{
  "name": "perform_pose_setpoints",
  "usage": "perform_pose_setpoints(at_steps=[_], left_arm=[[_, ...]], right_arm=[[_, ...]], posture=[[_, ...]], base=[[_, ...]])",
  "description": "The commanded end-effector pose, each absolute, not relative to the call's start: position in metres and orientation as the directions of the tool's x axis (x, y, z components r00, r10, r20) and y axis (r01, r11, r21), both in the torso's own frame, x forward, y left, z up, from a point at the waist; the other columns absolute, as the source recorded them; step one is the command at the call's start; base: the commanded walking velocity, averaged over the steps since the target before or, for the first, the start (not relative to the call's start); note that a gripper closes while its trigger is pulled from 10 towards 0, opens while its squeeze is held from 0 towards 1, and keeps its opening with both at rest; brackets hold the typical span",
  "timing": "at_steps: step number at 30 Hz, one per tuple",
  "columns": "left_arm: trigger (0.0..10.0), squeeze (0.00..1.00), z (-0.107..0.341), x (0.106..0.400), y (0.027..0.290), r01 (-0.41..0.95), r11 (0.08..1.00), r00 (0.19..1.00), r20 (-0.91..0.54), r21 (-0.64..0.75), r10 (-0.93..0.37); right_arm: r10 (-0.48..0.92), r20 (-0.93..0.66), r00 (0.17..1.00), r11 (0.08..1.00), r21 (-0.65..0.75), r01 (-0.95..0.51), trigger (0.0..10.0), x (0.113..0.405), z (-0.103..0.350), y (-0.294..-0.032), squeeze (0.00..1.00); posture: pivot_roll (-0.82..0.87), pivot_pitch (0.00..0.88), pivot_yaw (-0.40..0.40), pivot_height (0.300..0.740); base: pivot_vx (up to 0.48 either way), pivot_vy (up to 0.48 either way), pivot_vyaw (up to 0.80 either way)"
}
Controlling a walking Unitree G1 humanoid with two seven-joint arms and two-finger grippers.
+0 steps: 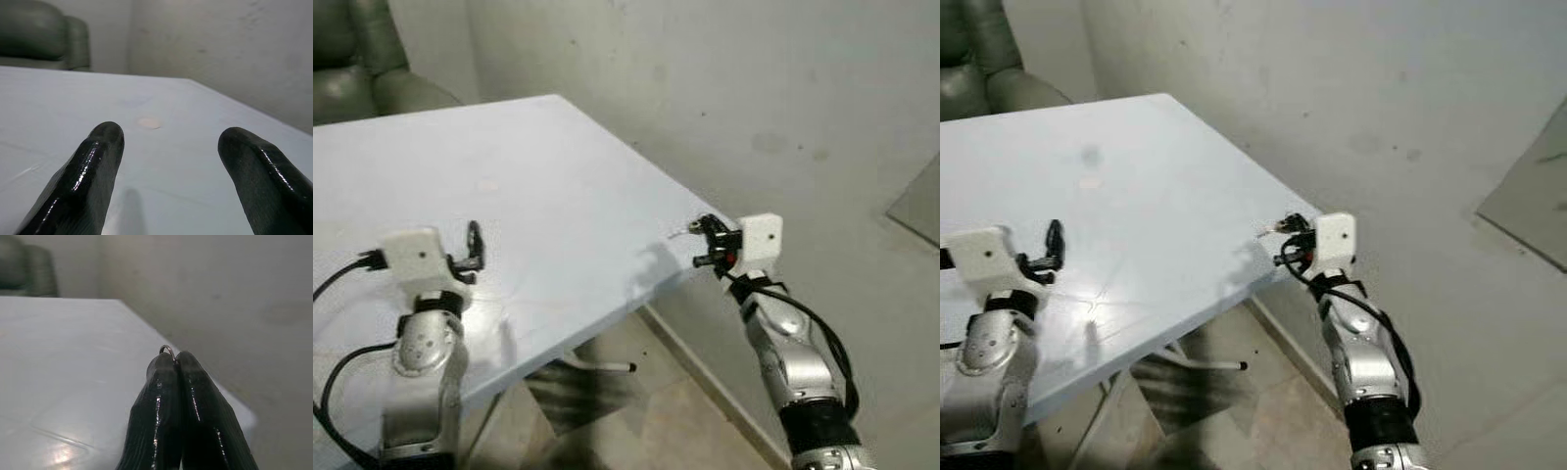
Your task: Hang keys on a hook
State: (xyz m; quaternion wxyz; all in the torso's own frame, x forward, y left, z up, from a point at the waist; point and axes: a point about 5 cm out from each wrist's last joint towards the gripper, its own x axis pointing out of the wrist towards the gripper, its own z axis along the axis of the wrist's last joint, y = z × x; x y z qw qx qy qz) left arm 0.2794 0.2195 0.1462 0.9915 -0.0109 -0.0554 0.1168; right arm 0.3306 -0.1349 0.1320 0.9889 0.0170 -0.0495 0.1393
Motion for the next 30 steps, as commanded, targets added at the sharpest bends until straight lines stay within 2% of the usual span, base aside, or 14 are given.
perform_pose_setpoints(at_steps=[1, 30], left_arm=[[10.0, 0.0, 0.1463, 0.2794, 0.2195, -0.228, 0.973, 0.968, 0.1, -0.024, 0.229], [10.0, 0.0, 0.1433, 0.278, 0.2169, -0.221, 0.975, 0.973, 0.073, -0.016, 0.221]], right_arm=[[0.269, 0.117, 0.956, 0.962, 0.011, -0.273, 10.0, 0.3306, 0.1361, -0.1363, 0.0], [0.251, 0.102, 0.963, 0.967, 0.007, -0.253, 10.0, 0.3263, 0.1333, -0.1393, 0.0]], posture=[[-0.01, 0.0, -0.065, 0.74], [-0.01, 0.0, -0.062, 0.74]], base=[[0.0, 0.0, -0.73], [0.0, 0.0, -0.72]])
